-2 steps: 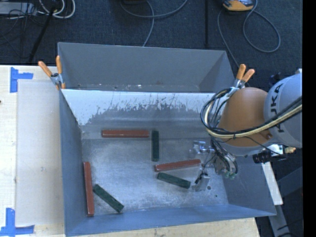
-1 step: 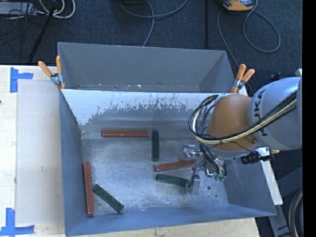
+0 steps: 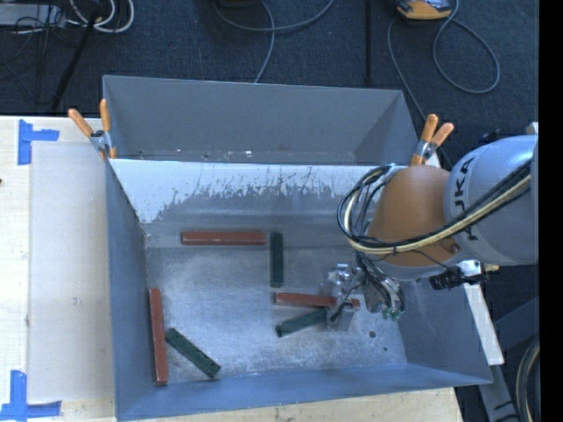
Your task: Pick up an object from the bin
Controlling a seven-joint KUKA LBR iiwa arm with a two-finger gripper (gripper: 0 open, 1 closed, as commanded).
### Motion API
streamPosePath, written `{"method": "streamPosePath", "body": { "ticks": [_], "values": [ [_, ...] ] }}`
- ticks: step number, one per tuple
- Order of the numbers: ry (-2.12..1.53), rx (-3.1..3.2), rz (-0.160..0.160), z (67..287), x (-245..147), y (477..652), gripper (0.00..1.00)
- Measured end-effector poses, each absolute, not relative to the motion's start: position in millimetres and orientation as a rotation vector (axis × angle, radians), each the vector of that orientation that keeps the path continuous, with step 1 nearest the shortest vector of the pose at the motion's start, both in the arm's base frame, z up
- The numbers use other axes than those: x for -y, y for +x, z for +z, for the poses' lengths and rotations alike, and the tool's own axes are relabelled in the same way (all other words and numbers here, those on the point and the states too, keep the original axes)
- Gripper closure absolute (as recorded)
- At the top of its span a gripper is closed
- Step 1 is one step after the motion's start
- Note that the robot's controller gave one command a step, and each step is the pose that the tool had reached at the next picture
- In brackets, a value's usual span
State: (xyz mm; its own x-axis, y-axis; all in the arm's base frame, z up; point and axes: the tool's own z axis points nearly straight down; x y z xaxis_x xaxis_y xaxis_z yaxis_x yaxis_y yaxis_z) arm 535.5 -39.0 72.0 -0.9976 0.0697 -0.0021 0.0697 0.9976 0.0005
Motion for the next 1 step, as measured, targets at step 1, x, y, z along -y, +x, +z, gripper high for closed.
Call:
{"method": "streamPosePath", "body": {
  "ticks": [1],
  "values": [
    [-0.473, -3.099, -0.002, 188.8, 50.8, 554.9, 1.00]
  ]
}}
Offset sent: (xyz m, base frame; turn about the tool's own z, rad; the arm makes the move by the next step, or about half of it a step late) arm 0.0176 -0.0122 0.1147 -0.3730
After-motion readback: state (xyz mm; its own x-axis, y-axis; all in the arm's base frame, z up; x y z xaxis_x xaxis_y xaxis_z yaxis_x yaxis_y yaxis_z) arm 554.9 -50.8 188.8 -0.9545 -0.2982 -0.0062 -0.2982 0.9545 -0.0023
